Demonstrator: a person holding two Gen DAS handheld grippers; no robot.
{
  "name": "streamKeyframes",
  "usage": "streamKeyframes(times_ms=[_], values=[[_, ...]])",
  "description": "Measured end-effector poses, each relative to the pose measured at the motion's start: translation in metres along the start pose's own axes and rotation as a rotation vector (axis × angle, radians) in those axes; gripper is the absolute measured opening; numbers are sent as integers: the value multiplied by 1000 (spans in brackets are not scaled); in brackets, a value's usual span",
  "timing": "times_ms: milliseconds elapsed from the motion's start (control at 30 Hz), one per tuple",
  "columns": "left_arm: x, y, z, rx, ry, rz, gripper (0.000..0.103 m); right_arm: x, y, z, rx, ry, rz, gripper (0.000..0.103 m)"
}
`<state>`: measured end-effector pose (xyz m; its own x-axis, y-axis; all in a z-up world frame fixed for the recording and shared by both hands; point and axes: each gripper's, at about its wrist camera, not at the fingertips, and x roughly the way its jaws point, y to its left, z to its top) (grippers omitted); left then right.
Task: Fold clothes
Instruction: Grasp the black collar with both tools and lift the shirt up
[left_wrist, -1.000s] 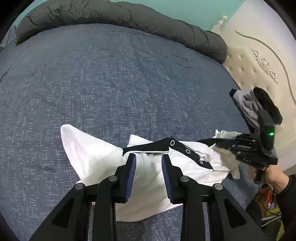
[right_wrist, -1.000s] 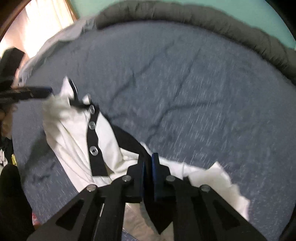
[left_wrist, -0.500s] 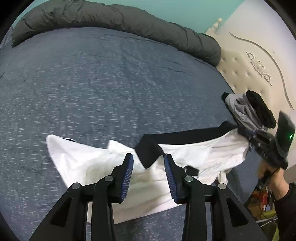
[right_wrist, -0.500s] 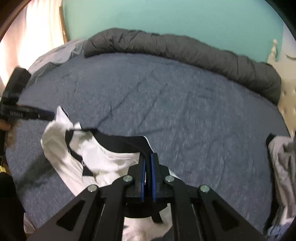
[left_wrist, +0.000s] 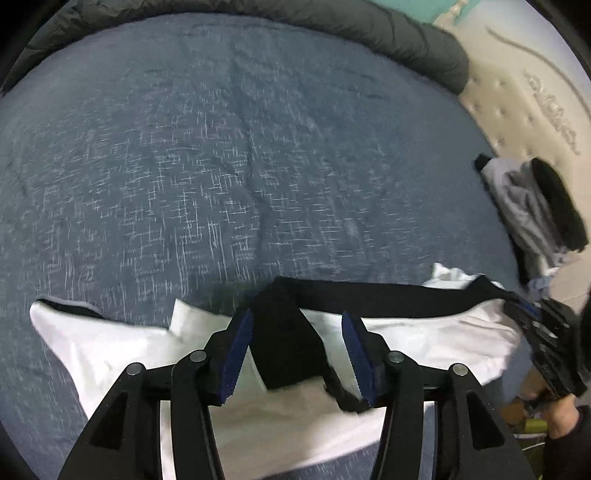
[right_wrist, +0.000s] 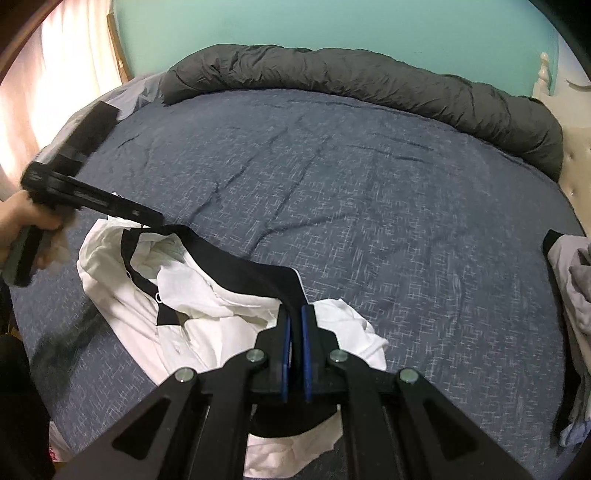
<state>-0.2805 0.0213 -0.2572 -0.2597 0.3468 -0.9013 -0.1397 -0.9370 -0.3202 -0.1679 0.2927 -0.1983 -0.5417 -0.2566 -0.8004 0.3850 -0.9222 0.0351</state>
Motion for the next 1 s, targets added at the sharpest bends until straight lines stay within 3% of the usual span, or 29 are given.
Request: streamKeyframes(times_ms=[167, 233, 267, 300, 667, 1000], values=[[28, -1, 2, 42, 82, 60, 53, 4, -7, 1, 26, 1, 21, 5], [33, -1, -2, 65, 98, 72, 29, 5, -9, 0, 36, -1, 26, 5], [32, -1, -3, 73, 93, 75, 12, 5, -8, 0, 34, -1, 26, 5], [28, 0, -5, 79, 78, 76, 9, 5, -8, 0, 33, -2, 27, 5], [-77, 13, -20, 89, -229, 108, 6, -12, -18, 24, 105, -71, 34, 5], [-135, 20, 21, 64, -370, 152, 5, -14, -22, 119, 112, -153, -8, 5]])
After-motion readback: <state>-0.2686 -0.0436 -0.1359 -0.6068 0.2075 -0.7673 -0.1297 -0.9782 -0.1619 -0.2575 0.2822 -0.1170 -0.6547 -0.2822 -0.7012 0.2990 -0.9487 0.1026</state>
